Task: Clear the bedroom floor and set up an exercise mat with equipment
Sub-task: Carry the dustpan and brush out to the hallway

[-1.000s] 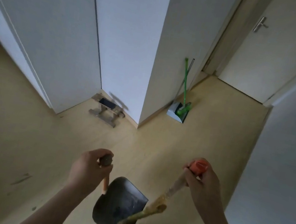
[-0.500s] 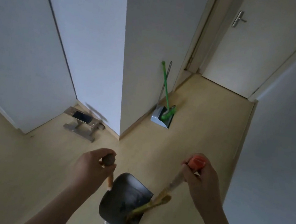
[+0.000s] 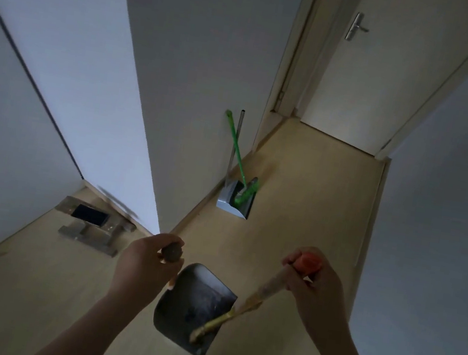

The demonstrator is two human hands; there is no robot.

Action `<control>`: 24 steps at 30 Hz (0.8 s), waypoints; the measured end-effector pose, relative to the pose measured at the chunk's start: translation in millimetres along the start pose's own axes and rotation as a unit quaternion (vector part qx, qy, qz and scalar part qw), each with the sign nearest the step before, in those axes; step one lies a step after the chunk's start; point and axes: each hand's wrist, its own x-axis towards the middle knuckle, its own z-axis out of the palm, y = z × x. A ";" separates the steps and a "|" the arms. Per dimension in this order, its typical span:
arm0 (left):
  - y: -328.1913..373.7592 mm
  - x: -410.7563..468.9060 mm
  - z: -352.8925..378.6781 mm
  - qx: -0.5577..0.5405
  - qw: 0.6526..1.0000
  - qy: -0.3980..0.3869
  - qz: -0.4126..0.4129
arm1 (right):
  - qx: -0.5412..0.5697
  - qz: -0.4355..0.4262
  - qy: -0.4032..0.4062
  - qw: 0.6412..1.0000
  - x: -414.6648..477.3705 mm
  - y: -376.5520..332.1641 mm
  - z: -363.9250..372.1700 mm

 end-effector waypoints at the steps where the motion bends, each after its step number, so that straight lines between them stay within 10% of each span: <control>1: 7.3 13.2 4.1 -0.002 1.000 0.009 -0.005 | 0.003 -0.006 0.002 1.000 14.3 4.1 -4.0; 24: 45.5 238.6 47.7 -0.019 0.988 0.073 -0.135 | 0.003 -0.050 -0.102 0.994 298.1 38.5 10.2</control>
